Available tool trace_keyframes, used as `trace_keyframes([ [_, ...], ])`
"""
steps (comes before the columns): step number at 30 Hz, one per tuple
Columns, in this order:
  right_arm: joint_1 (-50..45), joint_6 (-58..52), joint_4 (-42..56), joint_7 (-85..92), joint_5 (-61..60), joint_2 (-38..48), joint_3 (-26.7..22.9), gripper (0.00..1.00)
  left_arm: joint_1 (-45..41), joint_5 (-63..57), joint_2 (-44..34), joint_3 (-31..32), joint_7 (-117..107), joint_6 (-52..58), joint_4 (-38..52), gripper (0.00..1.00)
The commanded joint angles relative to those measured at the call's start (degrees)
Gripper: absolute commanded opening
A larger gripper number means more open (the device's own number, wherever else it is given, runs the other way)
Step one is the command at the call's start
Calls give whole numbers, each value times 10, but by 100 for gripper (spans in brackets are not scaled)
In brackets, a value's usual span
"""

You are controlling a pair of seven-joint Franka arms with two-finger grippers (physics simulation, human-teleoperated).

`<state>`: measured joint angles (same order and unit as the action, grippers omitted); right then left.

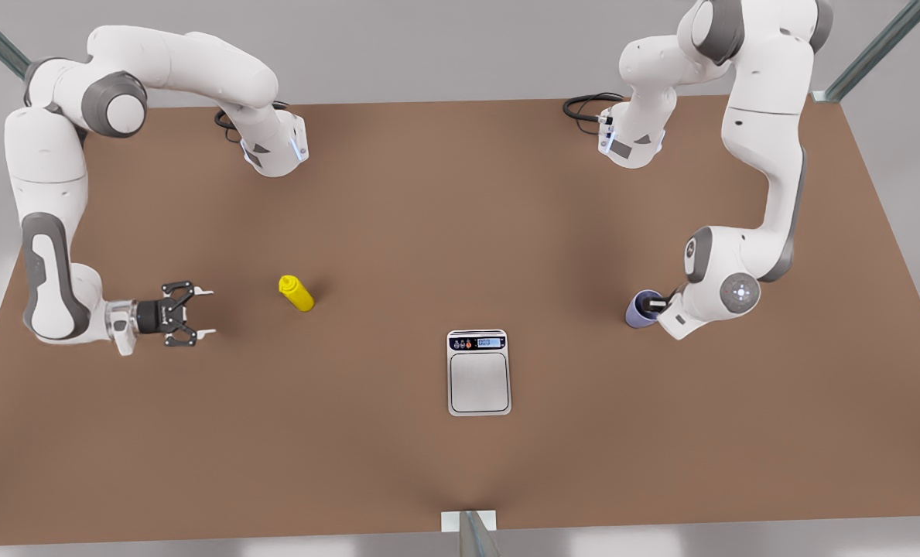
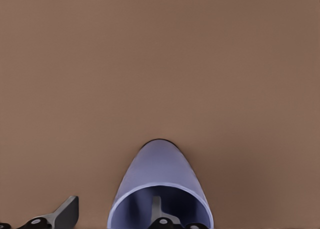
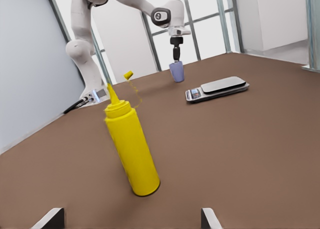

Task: Move cup to the weight, pick up sauce bottle, pour sauce

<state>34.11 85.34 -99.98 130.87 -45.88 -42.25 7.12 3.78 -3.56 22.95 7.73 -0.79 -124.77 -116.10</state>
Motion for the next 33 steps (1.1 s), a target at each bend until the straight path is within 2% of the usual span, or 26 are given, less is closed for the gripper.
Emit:
trace_keyframes([
  [1, -1, 4, -11, -1, -1, 6, 0, 100, 0, 0, 2, 0, 0, -2, 0, 73],
  [5, -9, 58, -72, -2, -7, 30, 2, 100, 0, 0, 9, 0, 0, -3, 0, 57],
  [8, -11, 86, -94, 1, -10, 31, 28, 100, 0, 0, 10, 0, -1, -3, 0, 38],
  [12, -12, 109, -103, 3, -18, 30, 52, 100, 0, 0, 13, 0, 0, -3, 2, 36],
  [17, -32, 113, -122, 16, -31, 31, 53, 100, 0, 0, 16, 0, -1, -3, 2, 23],
  [27, -33, 119, -159, 98, -31, 39, 70, 100, -1, -2, 16, 4, -1, -3, 17, 21],
  [29, -34, 120, -161, 98, -31, 39, 74, 100, -1, 0, 13, 7, -12, 3, 41, 21],
  [33, -42, 123, -160, 96, -46, 39, 81, 100, -13, 0, 15, 48, -101, 3, 90, 21],
])
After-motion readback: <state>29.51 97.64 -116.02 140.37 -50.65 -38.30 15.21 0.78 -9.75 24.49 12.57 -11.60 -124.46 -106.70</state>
